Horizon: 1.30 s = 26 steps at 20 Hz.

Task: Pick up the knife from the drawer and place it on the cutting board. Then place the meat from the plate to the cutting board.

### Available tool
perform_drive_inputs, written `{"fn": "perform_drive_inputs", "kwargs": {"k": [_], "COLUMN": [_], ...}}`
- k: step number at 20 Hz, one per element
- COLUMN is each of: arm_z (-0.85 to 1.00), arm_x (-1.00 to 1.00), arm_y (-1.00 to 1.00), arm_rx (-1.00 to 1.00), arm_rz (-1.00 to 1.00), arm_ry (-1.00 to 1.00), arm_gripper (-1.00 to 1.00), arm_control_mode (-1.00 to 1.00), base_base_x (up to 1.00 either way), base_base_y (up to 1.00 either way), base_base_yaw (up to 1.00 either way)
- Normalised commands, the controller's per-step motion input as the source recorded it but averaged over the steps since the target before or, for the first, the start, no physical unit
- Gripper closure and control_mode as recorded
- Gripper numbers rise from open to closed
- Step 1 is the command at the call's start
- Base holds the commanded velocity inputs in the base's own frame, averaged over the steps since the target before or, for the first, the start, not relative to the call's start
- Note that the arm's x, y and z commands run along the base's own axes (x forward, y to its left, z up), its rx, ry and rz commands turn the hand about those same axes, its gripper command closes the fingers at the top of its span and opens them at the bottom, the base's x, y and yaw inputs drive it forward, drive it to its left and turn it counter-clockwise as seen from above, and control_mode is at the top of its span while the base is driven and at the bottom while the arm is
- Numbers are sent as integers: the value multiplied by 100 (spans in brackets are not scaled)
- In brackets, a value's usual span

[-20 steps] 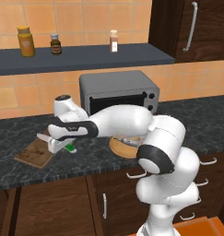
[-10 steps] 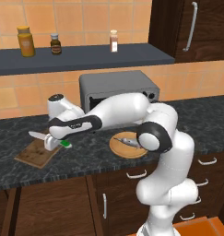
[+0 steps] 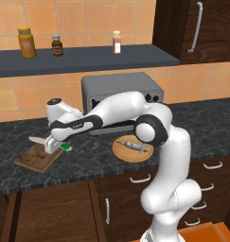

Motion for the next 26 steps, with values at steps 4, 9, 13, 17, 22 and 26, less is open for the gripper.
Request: {"fn": "perform_drive_inputs", "kwargs": {"k": [4,9,13,17,22,26], "arm_z": [-30,-2,-4,-33,-47,-42], "arm_x": [30,51,58,17,4,9], "arm_y": [0,6,18,31,23,3], "arm_rx": [0,0,0,0,0,0], "arm_rz": [0,0,0,0,0,0], "arm_ry": [0,0,0,0,0,0], "arm_gripper": [100,100,100,100,100,100], "arm_control_mode": [-100,-100,-100,-100,-100,-100], "base_base_x": [0,0,0,0,0,0], "base_base_y": [0,0,0,0,0,0], "base_base_yaw": [0,0,0,0,0,0]}}
